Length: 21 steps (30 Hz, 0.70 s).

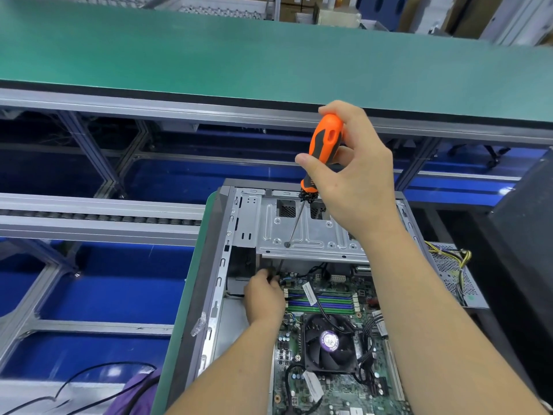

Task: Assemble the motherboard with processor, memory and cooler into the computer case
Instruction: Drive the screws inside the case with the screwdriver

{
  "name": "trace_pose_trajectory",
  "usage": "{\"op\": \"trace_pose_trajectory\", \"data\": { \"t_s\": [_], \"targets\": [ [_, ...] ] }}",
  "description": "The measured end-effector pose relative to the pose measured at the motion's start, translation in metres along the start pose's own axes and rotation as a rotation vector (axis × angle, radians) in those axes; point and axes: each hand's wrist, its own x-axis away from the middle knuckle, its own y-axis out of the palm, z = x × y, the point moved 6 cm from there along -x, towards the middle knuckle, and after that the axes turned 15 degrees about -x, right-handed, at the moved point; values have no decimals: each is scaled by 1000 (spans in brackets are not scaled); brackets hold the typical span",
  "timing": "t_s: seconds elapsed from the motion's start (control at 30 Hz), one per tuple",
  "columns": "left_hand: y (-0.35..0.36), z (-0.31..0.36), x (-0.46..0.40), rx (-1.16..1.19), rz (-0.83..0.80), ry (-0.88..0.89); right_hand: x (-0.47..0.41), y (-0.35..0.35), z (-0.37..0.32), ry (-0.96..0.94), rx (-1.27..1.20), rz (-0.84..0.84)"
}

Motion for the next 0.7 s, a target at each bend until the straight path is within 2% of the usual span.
{"op": "trace_pose_trajectory", "data": {
  "t_s": [0.7],
  "targets": [
    [2,0,-2,27,3,-27,-2,-3,1,34,-27,30]
  ]
}}
